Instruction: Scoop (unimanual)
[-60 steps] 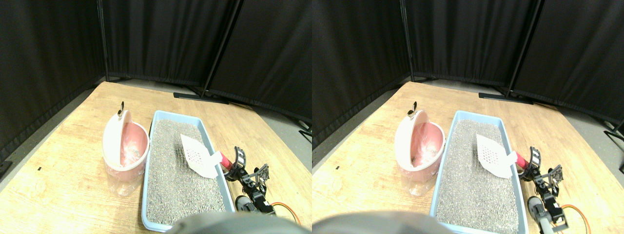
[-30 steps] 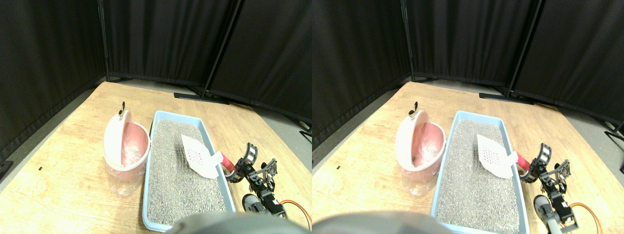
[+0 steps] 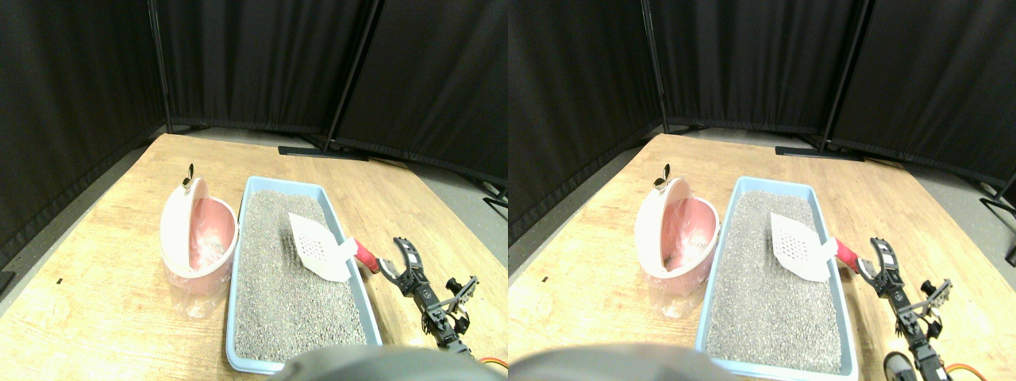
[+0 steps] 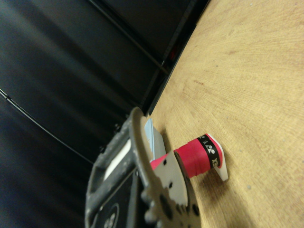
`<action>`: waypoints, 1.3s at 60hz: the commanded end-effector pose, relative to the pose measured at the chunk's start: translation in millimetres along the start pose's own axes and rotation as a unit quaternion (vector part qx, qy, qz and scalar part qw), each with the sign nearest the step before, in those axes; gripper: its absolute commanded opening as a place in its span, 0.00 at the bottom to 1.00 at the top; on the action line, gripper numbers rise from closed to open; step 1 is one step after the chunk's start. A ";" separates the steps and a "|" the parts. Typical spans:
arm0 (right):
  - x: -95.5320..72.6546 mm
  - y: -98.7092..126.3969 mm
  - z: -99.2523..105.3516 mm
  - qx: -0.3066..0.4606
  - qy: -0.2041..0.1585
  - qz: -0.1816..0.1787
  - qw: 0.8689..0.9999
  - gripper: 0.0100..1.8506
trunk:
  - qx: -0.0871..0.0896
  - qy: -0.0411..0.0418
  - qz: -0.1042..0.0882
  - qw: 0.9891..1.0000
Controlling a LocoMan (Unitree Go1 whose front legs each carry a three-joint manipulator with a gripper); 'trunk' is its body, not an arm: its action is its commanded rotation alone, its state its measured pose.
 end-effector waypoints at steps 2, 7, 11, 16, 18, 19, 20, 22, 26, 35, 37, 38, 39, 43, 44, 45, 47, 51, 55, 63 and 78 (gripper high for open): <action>-4.7 1.3 4.1 -0.031 -0.030 0.015 0.999 0.02 | -0.005 0.005 -0.005 1.000; -8.5 0.3 3.0 -0.050 -0.038 0.019 0.998 0.02 | -0.002 0.007 -0.008 1.000; -13.3 0.5 2.1 -0.077 -0.039 0.009 0.996 0.02 | -0.001 0.009 -0.012 1.000; -16.7 1.0 0.9 -0.096 -0.045 0.005 0.994 0.02 | 0.001 0.011 -0.016 1.000; -19.1 1.3 -0.2 -0.111 -0.051 0.004 0.992 0.02 | 0.004 0.012 -0.021 1.000; -20.3 1.6 -0.8 -0.123 -0.053 0.001 0.991 0.02 | 0.004 0.012 -0.021 1.000; -21.6 2.0 -1.4 -0.133 -0.054 -0.004 0.990 0.02 | 0.004 0.012 -0.021 1.000; -22.3 2.2 -1.6 -0.135 -0.055 -0.005 0.989 0.02 | 0.004 0.012 -0.021 1.000; -27.8 3.3 -3.8 -0.154 -0.067 -0.009 0.986 0.02 | 0.010 0.016 -0.031 0.999; -31.6 3.4 -6.2 -0.159 -0.069 -0.020 0.985 0.02 | 0.013 0.018 -0.041 0.999; -32.8 3.1 -6.9 -0.161 -0.070 -0.022 0.984 0.02 | 0.014 0.019 -0.044 0.999; -32.8 3.1 -6.9 -0.161 -0.070 -0.022 0.984 0.02 | 0.014 0.019 -0.044 0.999; -33.1 2.8 -7.2 -0.162 -0.072 -0.022 0.984 0.02 | 0.015 0.020 -0.045 0.999; -34.6 2.5 -7.8 -0.170 -0.073 -0.023 0.982 0.02 | 0.016 0.021 -0.049 0.998; -34.8 2.4 -8.1 -0.175 -0.074 -0.023 0.982 0.02 | 0.017 0.022 -0.051 0.998; -34.8 2.4 -8.1 -0.175 -0.074 -0.023 0.982 0.02 | 0.017 0.022 -0.051 0.998; -35.9 2.4 -9.1 -0.185 -0.078 -0.023 0.979 0.02 | 0.017 0.023 -0.053 0.998; -36.6 2.3 -10.3 -0.192 -0.082 -0.022 0.978 0.02 | 0.018 0.024 -0.056 0.998; -38.8 3.2 -11.3 -0.194 -0.077 -0.023 0.978 0.02 | 0.018 0.026 -0.060 0.998; -40.3 4.0 -13.0 -0.199 -0.077 -0.022 0.977 0.02 | 0.018 0.026 -0.065 0.997; -42.4 10.0 -13.5 -0.195 -0.069 -0.024 0.978 0.02 | 0.016 0.028 -0.070 0.997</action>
